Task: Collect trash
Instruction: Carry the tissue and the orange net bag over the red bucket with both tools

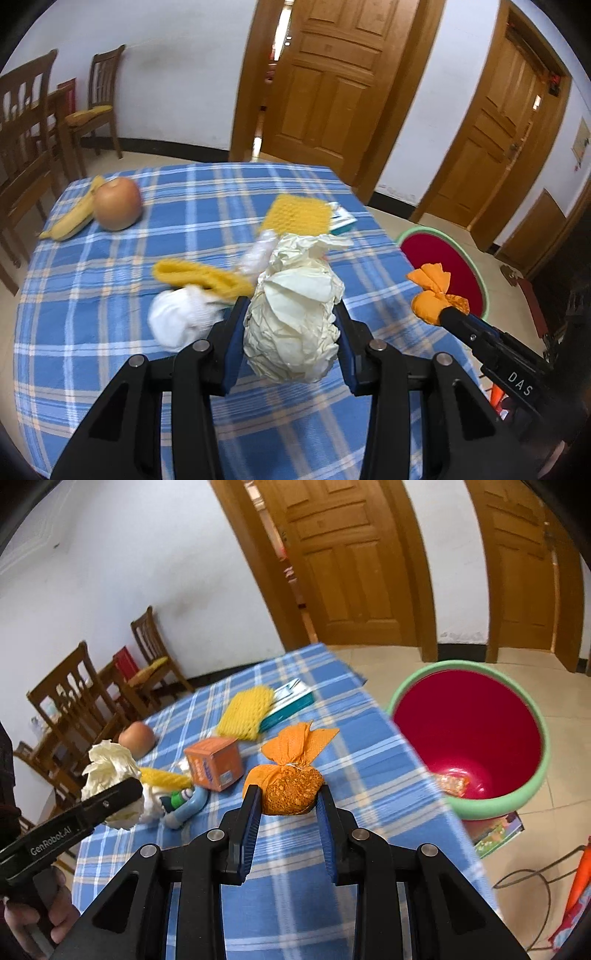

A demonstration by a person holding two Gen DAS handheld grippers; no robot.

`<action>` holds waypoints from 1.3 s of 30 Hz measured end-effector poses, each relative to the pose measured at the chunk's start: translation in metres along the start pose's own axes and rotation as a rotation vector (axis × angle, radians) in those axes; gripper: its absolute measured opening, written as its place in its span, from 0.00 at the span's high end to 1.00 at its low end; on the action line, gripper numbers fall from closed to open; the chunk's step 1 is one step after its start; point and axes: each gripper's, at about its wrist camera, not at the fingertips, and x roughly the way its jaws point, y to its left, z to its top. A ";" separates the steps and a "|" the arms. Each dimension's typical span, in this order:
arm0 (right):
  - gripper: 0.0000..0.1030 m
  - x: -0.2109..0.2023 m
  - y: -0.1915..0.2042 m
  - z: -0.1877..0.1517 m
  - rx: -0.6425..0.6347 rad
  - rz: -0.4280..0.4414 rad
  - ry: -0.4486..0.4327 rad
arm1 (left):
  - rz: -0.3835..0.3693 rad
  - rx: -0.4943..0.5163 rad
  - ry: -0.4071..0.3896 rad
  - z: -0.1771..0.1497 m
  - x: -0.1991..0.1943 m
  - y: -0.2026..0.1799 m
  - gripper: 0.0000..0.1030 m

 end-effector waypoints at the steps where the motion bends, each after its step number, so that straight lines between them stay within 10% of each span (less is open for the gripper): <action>1: 0.71 -0.003 -0.004 0.001 0.007 -0.004 -0.009 | -0.007 0.008 0.000 0.001 0.001 -0.005 0.58; 39: 0.70 -0.017 -0.172 0.021 0.295 -0.190 -0.077 | -0.189 0.327 0.153 0.014 0.135 -0.198 0.58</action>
